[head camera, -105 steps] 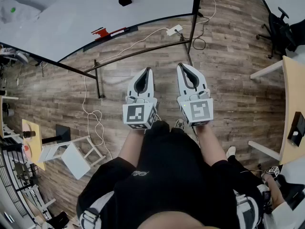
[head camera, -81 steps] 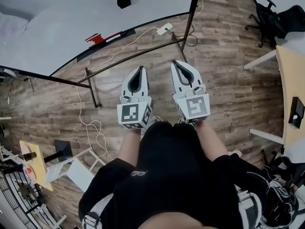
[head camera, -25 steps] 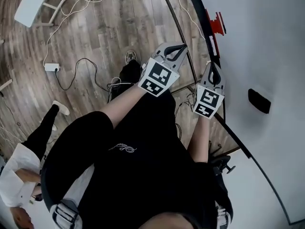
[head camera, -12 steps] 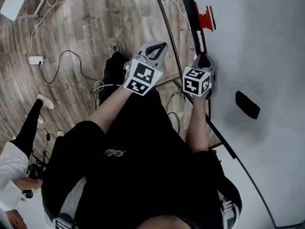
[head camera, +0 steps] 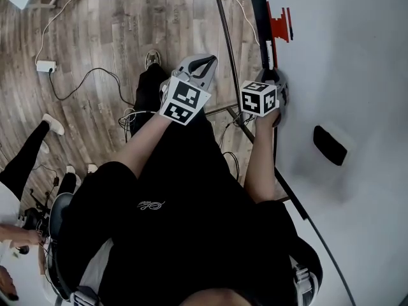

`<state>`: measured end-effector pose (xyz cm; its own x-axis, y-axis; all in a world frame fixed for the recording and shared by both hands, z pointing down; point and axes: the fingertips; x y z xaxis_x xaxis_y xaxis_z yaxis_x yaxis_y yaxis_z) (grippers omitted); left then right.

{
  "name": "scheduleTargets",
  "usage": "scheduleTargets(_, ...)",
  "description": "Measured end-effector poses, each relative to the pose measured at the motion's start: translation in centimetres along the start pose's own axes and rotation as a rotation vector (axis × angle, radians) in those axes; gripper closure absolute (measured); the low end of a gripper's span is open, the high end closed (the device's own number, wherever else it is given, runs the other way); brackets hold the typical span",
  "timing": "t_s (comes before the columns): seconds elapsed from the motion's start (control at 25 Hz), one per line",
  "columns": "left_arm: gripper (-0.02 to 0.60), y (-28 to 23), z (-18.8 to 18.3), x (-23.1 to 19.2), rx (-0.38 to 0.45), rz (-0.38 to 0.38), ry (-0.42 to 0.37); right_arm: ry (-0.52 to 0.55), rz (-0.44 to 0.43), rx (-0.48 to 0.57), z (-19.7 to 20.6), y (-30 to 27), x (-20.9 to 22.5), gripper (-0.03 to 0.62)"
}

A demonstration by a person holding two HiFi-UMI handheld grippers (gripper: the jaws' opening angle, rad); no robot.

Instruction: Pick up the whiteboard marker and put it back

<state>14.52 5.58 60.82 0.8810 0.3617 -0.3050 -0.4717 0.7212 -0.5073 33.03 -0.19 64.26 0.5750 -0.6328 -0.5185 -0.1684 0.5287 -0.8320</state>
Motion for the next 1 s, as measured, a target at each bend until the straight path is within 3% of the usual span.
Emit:
scheduleTargets(0.4,0.574,0.7,1.0,-1.4,0.001,-0.065,0.029,-0.01,0.006,-0.053,0.7,-1.6,0.5,0.534)
scheduleTargets(0.8,0.574,0.9,-0.4,-0.1,0.0,-0.029,0.014,-0.037,0.018,0.0,-0.2,-1.1,0.5,0.543)
scheduleTargets(1.0,0.574,2.1,-1.8,-0.6,0.013,-0.04,0.015,0.012,-0.005,0.022,-1.3,0.3,0.2,0.542)
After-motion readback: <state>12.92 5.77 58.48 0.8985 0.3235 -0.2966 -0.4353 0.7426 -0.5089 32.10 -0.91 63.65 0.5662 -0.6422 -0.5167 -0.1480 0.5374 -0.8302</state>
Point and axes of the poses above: the fingertips, and each gripper's own axes: y backward along the fingers, x to its right, z out of its underside, and after that the axes turned 3 degrees about -z, right-handed
